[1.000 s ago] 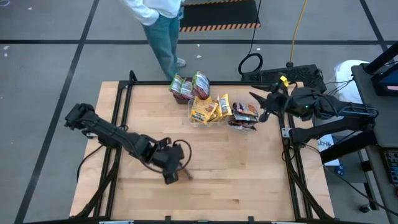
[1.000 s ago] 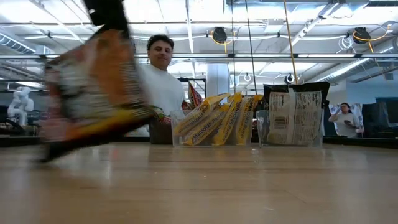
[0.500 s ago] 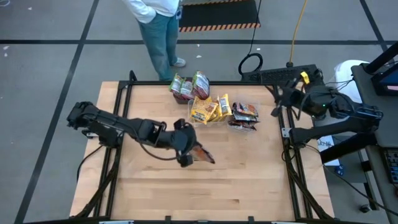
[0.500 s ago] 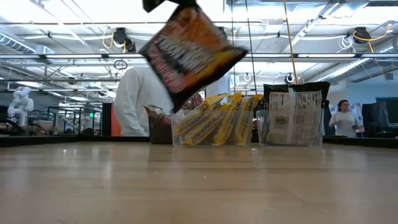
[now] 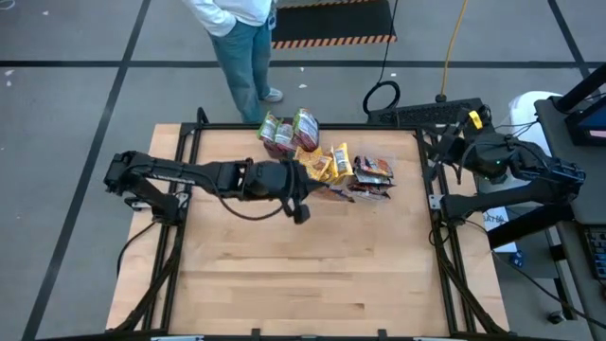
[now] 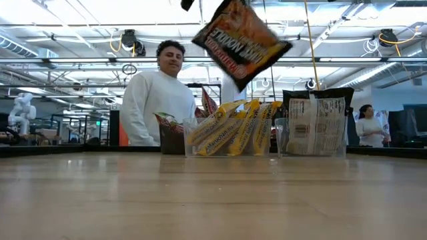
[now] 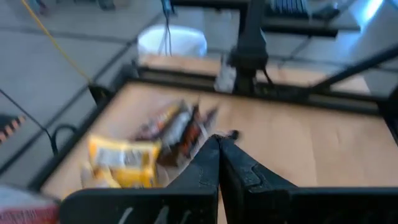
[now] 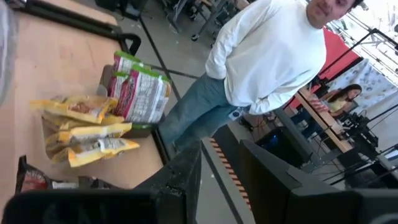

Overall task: Sort Maruchan noodles
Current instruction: Put the black noodle pack into the right transparent bin

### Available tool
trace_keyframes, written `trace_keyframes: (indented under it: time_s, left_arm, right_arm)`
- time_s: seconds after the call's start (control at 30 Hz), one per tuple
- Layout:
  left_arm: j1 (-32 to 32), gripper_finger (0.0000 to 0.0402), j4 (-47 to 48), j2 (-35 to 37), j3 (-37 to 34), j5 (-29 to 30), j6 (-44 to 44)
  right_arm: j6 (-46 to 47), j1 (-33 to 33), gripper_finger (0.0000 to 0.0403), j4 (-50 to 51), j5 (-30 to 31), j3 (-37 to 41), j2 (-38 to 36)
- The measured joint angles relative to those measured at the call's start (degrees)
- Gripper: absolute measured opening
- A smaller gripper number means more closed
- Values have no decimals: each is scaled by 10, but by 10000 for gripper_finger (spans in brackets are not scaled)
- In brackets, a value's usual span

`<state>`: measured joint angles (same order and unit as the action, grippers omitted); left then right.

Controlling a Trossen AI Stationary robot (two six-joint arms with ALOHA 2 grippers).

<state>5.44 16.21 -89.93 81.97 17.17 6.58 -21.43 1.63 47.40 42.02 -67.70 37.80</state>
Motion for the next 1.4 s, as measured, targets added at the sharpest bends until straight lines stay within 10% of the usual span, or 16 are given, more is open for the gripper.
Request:
trace_keyframes:
  time_s: [0.97,1.4]
  left_arm:
    - [-166,0,-243,-56,14,-142,-51]
    - [-190,0,-108,-272,325,-218,-118]
  right_arm:
    - [28,0,102,62,2,0,-19]
    - [47,0,102,92,1,0,-40]
